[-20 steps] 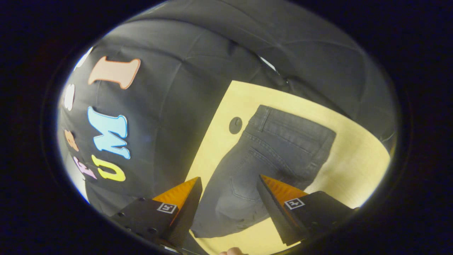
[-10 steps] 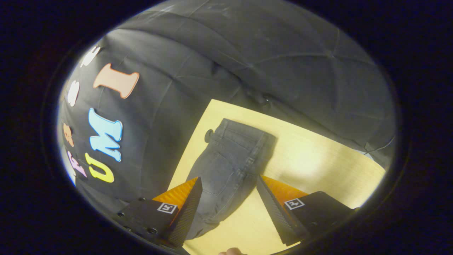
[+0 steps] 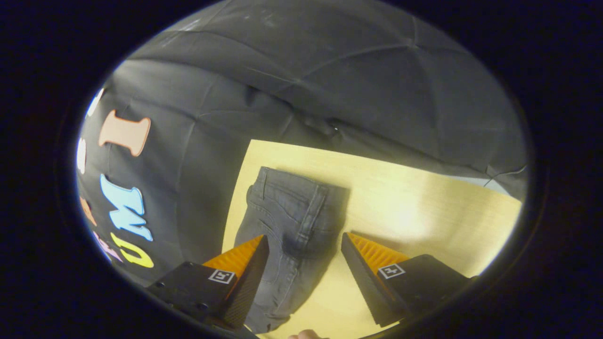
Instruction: Grasp the waist and the cuffs of the jeans and fold them to make the two legs overlap; first hold the waist and fold one-third of the jeans toward the cuffs, then hold the cuffs and fold the remaining one-third in the same direction to finish folding.
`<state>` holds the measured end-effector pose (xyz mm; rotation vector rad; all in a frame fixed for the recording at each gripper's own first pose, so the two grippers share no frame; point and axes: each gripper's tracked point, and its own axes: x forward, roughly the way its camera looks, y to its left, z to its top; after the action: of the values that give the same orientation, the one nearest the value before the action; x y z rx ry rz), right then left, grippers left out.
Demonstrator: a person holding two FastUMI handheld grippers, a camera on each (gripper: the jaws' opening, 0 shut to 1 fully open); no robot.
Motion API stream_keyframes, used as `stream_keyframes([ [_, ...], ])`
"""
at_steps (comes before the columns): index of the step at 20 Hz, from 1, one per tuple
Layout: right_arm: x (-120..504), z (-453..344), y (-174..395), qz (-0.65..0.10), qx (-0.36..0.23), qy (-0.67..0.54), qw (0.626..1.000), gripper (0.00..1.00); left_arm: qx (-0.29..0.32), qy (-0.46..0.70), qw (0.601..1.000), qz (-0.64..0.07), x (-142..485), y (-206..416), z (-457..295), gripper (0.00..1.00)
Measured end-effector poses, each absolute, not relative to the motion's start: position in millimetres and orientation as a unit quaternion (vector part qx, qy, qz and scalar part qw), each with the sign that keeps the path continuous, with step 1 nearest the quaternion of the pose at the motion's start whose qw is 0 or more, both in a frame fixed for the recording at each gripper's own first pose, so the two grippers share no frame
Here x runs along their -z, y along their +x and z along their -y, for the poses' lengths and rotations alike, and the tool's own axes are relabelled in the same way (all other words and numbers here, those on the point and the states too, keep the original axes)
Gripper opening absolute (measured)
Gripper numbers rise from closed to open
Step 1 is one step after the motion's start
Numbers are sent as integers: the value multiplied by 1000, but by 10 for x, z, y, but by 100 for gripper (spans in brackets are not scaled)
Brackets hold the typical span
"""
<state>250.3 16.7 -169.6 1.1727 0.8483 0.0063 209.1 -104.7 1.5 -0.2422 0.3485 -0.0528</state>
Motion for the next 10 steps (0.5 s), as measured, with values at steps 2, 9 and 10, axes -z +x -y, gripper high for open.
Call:
stream_keyframes([
  [2, 1721, -206, 2598, -381, 0, 555, 740, 93, 20, -97, 984, -150, -101, 1965, 1061, 97],
  [9, 1892, -154, 2601, -385, 5, 606, 697, 15, 38, -50, 994, -93, -262, 1616, 1232, 96],
  [10, 1858, -138, 2550, -387, -3, 591, 708, 11, 43, -52, 993, -94, -262, 1606, 1252, 100],
])
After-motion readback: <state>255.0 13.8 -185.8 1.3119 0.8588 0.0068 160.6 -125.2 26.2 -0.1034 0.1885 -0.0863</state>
